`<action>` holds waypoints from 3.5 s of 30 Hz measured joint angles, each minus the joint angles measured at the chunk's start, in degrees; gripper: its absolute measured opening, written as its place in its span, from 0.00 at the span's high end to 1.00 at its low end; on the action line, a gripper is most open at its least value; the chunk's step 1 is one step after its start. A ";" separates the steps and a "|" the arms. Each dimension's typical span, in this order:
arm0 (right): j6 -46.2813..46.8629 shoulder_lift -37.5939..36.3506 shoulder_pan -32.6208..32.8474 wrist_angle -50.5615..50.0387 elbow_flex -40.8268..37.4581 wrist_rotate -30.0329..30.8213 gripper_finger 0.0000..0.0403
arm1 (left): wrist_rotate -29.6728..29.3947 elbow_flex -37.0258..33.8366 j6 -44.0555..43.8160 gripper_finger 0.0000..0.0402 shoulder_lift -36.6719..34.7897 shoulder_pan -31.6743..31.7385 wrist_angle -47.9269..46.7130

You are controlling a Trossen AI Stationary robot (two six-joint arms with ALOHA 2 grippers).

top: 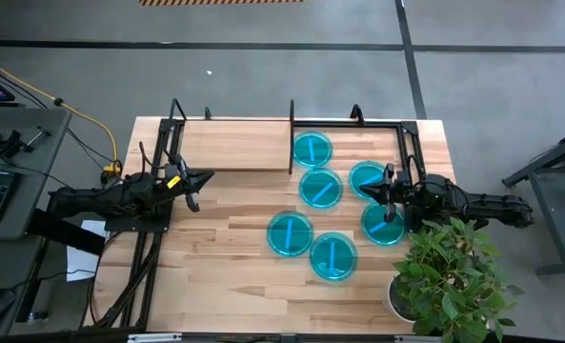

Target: Place and stack plates onto a shelf

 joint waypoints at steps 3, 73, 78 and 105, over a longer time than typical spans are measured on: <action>0.00 0.00 0.00 0.01 0.00 0.00 0.99 | 0.01 0.01 0.00 1.00 -0.01 0.01 0.00; 44.62 10.13 -0.01 29.55 5.37 34.31 0.99 | 0.02 0.00 -0.02 1.00 -0.02 0.02 0.00; 37.44 25.51 -0.02 28.86 16.75 35.55 0.99 | 0.02 0.00 -0.01 1.00 -0.02 0.01 0.00; 59.94 52.31 -17.29 -61.68 36.94 8.66 0.52 | 0.02 0.02 0.00 1.00 -0.02 0.00 0.00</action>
